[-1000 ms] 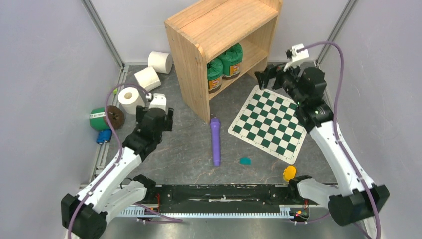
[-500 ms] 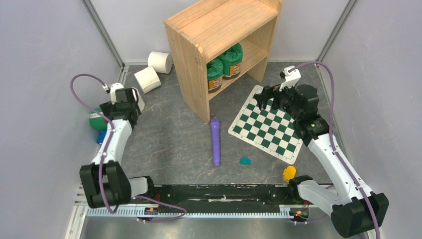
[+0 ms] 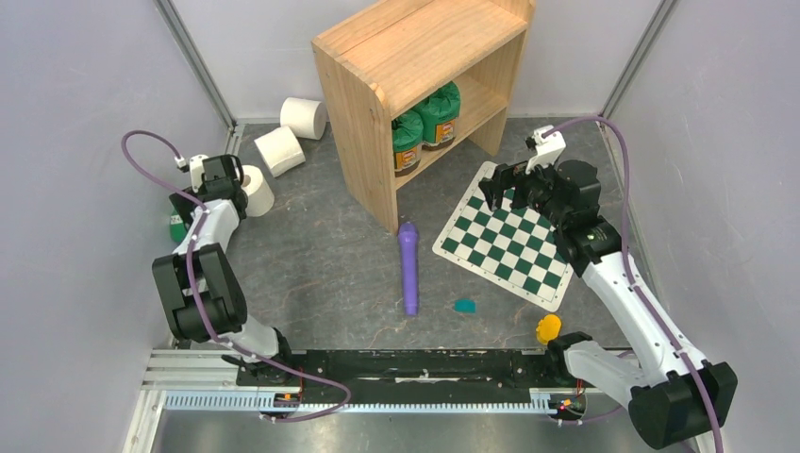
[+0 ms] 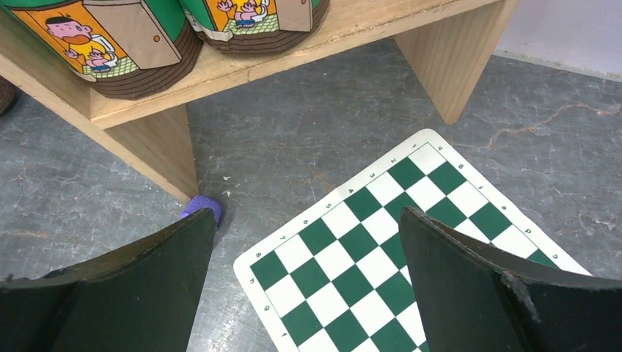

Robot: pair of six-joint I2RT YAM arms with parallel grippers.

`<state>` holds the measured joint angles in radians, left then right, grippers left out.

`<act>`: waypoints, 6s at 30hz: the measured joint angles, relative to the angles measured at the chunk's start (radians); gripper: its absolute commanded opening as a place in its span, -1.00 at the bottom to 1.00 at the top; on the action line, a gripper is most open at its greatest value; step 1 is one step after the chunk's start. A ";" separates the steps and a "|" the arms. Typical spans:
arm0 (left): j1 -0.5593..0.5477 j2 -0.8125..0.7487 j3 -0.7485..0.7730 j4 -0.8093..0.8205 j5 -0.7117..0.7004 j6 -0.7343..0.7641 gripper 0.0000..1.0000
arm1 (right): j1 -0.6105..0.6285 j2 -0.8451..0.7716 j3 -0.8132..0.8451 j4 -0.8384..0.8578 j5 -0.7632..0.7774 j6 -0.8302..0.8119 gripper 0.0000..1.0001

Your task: Place and organize the paper towels onto the shelf

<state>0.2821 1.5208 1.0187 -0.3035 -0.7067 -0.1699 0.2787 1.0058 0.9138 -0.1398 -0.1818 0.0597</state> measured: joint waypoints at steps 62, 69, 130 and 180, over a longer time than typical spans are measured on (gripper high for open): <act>-0.138 -0.546 -0.039 -0.167 0.568 0.011 -0.27 | 0.077 0.023 0.032 0.004 -0.030 -0.035 0.96; -0.241 -0.653 -0.137 -0.186 0.935 0.007 -0.31 | 0.085 0.026 0.030 0.027 -0.118 -0.016 0.99; -0.467 -0.781 -0.714 1.248 1.597 -1.051 -0.53 | 0.370 0.266 -0.155 1.237 -0.769 0.660 0.46; -0.494 -0.934 -0.382 -0.203 0.711 -0.095 0.99 | 0.306 0.430 0.724 -0.731 0.191 -0.394 -1.00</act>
<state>-0.2115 0.5865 0.6369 -0.5060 0.0048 -0.2653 0.5842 1.4361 1.6382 -0.8707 0.0093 -0.3344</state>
